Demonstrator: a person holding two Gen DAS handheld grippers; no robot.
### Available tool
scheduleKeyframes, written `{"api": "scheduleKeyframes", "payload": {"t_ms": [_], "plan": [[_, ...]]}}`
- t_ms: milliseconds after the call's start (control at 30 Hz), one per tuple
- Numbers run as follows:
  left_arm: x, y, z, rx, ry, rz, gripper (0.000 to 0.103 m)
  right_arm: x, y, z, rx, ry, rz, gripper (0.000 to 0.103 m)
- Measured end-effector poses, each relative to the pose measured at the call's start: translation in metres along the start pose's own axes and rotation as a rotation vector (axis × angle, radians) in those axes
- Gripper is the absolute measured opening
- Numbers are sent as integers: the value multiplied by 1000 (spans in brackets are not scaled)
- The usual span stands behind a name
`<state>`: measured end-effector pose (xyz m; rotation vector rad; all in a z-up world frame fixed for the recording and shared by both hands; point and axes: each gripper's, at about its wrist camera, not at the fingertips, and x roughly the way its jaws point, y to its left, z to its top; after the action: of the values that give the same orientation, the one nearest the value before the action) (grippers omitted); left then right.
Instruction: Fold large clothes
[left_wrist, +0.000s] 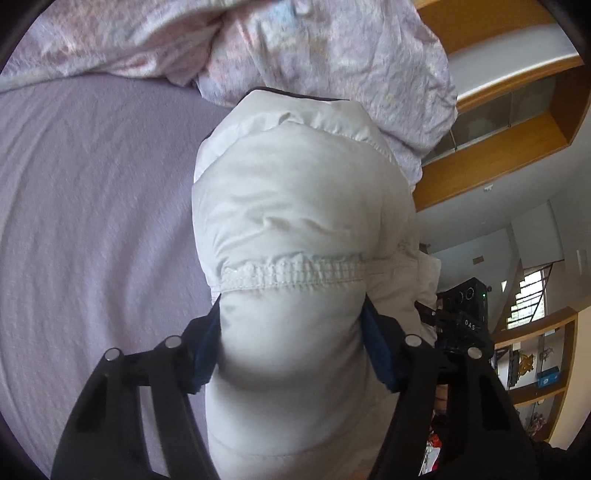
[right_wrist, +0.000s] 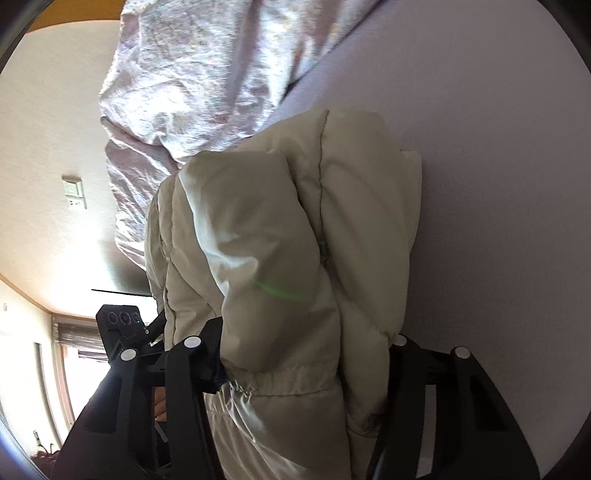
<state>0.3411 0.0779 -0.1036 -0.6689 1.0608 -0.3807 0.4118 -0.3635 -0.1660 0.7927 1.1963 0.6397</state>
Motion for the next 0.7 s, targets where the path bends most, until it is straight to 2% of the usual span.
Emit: {"api": "scheduleKeyframes", "payload": {"t_ms": [167, 400, 567, 700], "plan": [[-34, 12, 21, -5, -83, 17, 66, 27, 38, 18, -41, 2, 75, 51], [-81, 48, 54, -65, -212, 63, 66, 83, 99, 50, -129, 45, 122, 50], [-93, 78, 69, -104, -252, 119, 66, 125, 126, 65, -169, 94, 119, 48], [-88, 101, 73, -138, -250, 178, 67, 160, 129, 70, -171, 134, 56, 48]]}}
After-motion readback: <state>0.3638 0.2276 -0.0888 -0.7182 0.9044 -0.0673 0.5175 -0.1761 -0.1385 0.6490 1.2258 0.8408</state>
